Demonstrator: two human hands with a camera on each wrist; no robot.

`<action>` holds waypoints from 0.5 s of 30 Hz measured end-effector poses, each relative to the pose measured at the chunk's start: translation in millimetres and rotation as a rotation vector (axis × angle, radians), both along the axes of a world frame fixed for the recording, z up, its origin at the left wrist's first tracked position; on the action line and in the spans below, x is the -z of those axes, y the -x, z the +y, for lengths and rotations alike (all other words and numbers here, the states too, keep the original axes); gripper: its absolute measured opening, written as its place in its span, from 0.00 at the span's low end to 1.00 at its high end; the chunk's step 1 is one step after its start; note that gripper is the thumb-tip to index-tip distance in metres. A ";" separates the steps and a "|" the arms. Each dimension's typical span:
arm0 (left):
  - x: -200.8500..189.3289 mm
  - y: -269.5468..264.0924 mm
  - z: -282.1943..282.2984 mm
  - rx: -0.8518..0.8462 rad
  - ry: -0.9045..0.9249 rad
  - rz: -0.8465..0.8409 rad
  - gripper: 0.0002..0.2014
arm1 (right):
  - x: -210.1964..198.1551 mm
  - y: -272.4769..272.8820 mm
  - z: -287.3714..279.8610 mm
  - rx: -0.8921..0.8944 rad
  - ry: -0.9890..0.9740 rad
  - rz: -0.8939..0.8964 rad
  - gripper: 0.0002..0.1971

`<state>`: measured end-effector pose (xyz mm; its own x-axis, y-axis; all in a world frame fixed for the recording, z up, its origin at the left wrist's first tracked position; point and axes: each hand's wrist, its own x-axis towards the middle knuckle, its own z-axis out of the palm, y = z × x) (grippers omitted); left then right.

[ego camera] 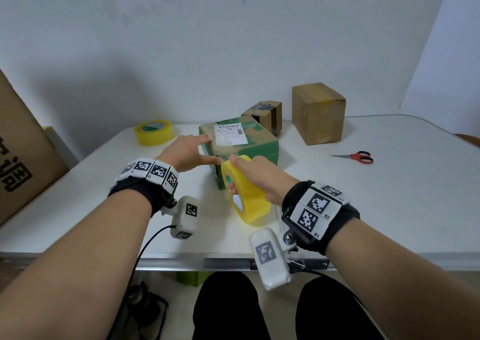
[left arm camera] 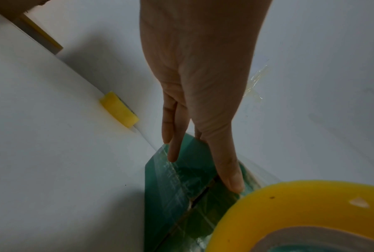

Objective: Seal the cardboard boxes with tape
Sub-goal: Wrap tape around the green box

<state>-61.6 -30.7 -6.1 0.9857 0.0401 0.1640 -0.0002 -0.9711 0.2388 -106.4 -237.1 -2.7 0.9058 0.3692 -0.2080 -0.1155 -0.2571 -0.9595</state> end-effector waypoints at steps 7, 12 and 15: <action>3.2 -0.6 0.8 0.004 0.027 -0.015 0.42 | -0.1 -4.0 -0.8 -0.019 0.050 -0.011 0.50; 3.9 -1.9 2.5 0.026 0.026 -0.015 0.41 | -4.5 -16.2 0.3 -0.033 0.156 -0.064 0.42; 3.4 -1.5 1.6 0.024 0.039 -0.023 0.37 | -11.6 -17.6 1.3 -0.108 0.223 -0.076 0.37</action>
<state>-60.2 -29.1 -9.5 0.9823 0.0228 0.1858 -0.0299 -0.9607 0.2759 -88.9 -235.8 8.9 0.8797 0.4172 -0.2282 -0.0058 -0.4704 -0.8825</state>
